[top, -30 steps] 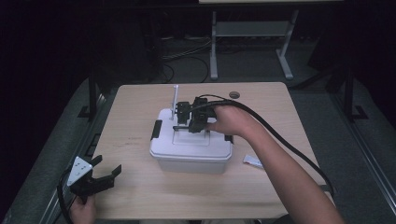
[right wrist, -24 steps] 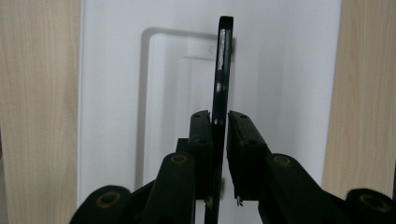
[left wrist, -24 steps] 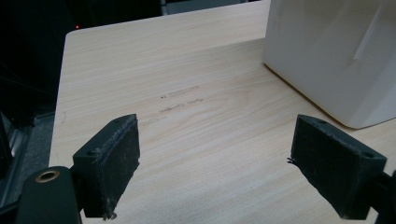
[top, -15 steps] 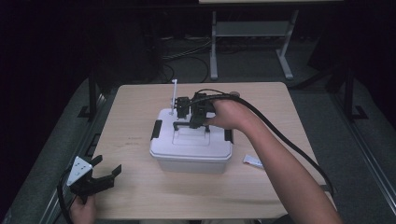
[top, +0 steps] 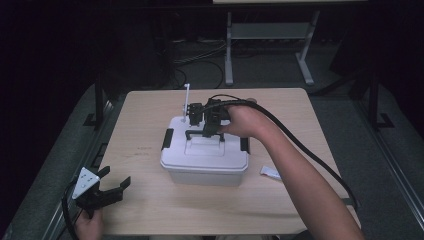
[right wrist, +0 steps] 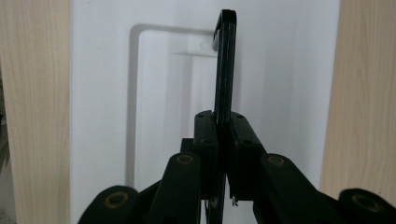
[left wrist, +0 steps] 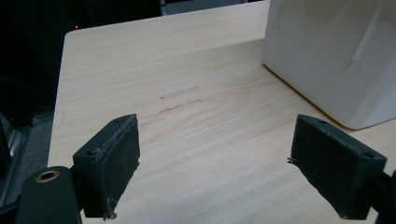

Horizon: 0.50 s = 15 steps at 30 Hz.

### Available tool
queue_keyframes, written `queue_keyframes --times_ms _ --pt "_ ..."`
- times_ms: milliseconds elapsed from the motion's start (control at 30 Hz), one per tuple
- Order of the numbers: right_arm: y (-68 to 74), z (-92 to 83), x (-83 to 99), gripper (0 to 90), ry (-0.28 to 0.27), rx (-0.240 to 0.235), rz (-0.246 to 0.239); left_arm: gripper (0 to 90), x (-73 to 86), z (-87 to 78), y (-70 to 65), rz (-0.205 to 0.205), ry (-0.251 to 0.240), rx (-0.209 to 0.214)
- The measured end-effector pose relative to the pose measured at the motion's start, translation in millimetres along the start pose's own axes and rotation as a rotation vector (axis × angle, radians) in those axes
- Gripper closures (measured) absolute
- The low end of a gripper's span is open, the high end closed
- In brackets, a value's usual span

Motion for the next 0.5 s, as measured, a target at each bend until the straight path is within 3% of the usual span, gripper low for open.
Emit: queue_keyframes --times_ms 500 --pt "-1.1 -0.5 0.3 83.4 -0.006 -0.005 0.001 15.1 0.3 -0.6 1.3 -0.010 -0.005 0.001"
Point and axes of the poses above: each handheld gripper's, and its own axes: z roughly forward along the jaws, x roughly out of its underside, y roughly to its left, the point moved 4 cm from there along z, roughly forward along the jaws, and after that the axes turned 9 degrees about -z, right-handed, at the moved point
